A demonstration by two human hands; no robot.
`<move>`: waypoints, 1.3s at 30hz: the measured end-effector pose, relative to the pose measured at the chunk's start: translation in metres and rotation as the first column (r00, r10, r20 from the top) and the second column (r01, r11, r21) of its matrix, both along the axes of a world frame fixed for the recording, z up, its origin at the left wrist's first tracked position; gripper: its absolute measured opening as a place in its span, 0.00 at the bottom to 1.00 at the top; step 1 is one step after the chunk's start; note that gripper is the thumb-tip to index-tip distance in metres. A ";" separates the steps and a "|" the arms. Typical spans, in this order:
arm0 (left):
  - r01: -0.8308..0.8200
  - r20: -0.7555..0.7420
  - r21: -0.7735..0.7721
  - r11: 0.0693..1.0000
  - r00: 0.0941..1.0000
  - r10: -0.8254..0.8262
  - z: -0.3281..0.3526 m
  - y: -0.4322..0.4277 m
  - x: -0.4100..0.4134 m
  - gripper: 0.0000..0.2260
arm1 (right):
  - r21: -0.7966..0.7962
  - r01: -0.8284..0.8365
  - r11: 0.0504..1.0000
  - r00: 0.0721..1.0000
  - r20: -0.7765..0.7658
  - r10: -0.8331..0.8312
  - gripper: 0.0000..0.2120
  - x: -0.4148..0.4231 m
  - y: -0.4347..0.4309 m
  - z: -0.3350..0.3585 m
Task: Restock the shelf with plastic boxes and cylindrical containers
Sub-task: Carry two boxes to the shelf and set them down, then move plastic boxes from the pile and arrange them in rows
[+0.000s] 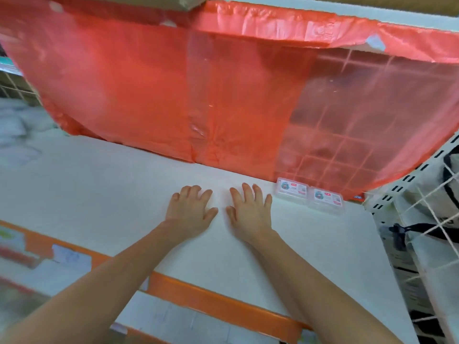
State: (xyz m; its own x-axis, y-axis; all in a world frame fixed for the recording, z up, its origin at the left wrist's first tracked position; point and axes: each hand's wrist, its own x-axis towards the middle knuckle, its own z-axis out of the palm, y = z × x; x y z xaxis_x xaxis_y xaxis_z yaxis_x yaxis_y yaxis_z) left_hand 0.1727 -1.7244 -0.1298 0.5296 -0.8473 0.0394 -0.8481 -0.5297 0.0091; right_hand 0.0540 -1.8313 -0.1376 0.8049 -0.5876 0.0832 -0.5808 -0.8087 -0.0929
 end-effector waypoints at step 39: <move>-0.460 -0.109 -0.157 0.874 0.888 0.447 0.017 0.446 0.411 0.22 | 0.202 -0.352 0.914 0.936 0.083 0.342 0.20 0.490 0.392 0.028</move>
